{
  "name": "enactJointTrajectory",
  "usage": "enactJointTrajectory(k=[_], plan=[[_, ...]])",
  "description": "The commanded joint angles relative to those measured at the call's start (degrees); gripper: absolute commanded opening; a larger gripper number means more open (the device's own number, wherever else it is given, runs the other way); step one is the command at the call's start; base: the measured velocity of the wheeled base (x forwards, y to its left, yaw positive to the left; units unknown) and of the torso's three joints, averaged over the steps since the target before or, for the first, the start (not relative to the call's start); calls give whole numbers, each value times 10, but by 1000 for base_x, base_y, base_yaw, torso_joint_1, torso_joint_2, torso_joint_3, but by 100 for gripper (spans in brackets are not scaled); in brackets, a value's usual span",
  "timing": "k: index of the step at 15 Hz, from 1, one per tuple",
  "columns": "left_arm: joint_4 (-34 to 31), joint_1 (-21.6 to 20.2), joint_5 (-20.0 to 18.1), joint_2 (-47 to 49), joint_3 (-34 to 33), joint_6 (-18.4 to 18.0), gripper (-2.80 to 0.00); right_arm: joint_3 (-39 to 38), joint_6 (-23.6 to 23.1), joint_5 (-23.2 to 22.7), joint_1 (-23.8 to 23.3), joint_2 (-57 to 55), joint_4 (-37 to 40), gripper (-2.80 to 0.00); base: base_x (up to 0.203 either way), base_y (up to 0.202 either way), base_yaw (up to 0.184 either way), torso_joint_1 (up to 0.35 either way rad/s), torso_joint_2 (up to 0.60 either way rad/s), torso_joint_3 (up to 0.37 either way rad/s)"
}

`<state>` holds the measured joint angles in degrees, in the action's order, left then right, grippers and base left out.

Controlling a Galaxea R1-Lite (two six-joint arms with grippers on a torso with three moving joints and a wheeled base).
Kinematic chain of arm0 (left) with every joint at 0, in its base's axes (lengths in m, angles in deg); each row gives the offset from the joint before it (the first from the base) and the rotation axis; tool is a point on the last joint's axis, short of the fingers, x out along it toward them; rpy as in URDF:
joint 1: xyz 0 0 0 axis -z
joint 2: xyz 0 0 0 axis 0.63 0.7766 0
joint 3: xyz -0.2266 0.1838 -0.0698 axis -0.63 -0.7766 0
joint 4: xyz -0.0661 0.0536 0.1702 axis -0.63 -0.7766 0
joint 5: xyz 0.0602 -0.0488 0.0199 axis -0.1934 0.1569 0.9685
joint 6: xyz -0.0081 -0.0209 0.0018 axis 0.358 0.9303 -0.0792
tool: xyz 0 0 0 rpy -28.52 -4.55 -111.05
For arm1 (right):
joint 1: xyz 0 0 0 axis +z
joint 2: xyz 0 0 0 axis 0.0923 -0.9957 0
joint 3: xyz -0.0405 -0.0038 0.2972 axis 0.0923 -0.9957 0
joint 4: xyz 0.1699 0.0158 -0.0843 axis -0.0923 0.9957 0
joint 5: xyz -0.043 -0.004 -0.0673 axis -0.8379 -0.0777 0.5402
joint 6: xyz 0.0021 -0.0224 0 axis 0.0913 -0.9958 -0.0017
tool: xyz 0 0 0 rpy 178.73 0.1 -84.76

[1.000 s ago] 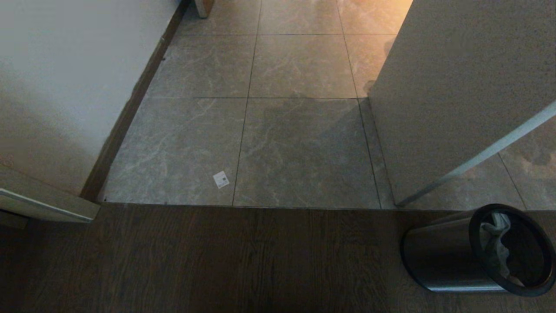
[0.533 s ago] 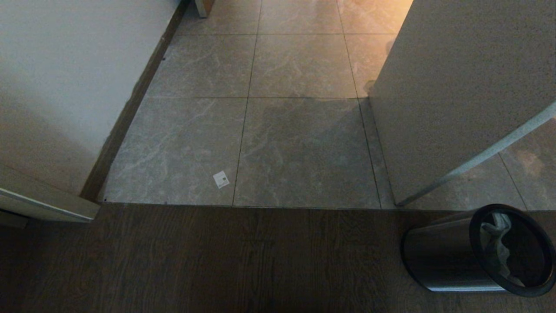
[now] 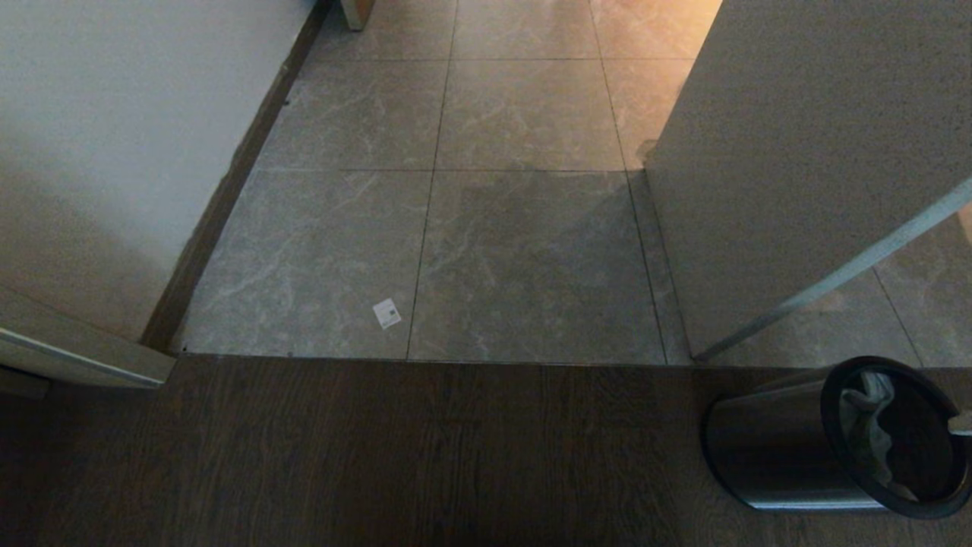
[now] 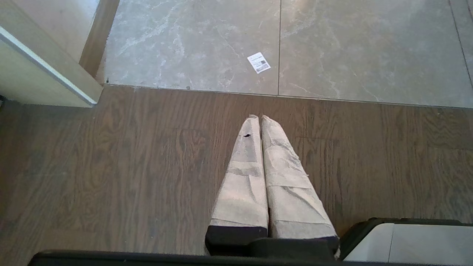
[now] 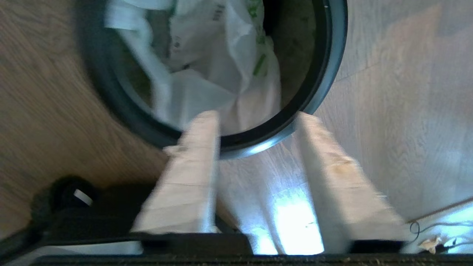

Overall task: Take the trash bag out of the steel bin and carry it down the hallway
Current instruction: Place the outer trash can on the ground

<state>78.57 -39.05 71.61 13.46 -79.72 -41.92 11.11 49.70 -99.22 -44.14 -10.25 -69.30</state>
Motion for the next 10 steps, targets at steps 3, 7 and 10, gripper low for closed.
enactJointTrajectory(k=[3, 7, 10], plan=[[0, 0, 0, 0, 0, 0, -280, 11, -3, -9, -38, -90, -13, 0, 0, 0, 0, 0, 0, 0], [0, 0, 0, 0, 0, 0, -280, 25, -10, -21, -37, -151, -104, 0, 0, 0, 0, 0, 0, 0], [0, 0, 0, 0, 0, 0, -280, 51, -12, -25, -45, -196, -159, 0, 0, 0, 0, 0, 0, 0]])
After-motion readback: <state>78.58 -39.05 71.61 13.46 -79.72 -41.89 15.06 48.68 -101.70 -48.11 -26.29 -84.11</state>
